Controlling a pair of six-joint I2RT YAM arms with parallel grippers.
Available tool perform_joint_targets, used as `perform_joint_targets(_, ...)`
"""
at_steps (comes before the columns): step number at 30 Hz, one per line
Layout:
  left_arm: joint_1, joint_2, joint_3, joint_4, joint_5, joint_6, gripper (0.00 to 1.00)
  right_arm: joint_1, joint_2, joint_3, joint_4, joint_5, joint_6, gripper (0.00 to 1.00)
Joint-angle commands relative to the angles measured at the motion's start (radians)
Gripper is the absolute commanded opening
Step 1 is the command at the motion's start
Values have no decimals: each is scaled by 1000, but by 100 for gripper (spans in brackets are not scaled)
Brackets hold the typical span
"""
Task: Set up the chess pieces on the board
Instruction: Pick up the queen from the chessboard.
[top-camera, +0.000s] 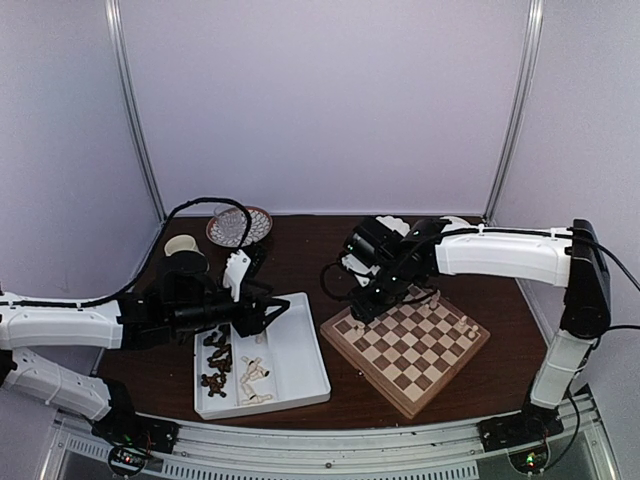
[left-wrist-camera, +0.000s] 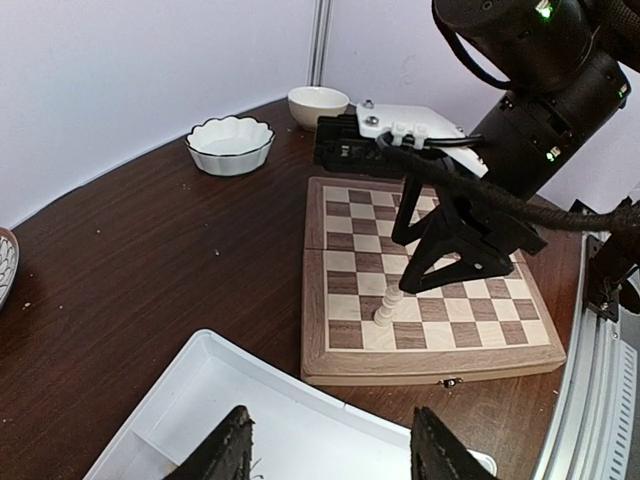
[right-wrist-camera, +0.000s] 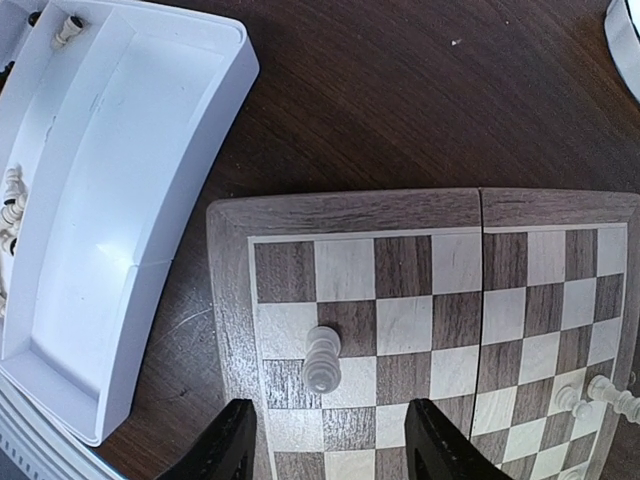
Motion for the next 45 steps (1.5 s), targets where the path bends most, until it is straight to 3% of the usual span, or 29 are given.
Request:
perform_joint_targets(1,3,14,27,22,-1,-18,53,-6,25,26,-13,0,-9,51)
perform_joint_targets(18,3,-27,17,19,5,-23,53,-5,113,56,-19,-3,-21,31)
perform_joint_targets(27,2,-35,17,17,7,-23,53,-5,131,64,-23,-13,-24,30)
perform_joint_targets(32,2,-32,22,10,12,-23,53,-6,138,66,-28,-19,-25,25)
perform_joint_targets(38,3,-34,22,8,13,-23,53,-5,104,63,-38,-5,-25,14)
perform_joint_targets(45,2,-35,22,8,10,-19,53,-8,-9,20,-61,97,-22,13)
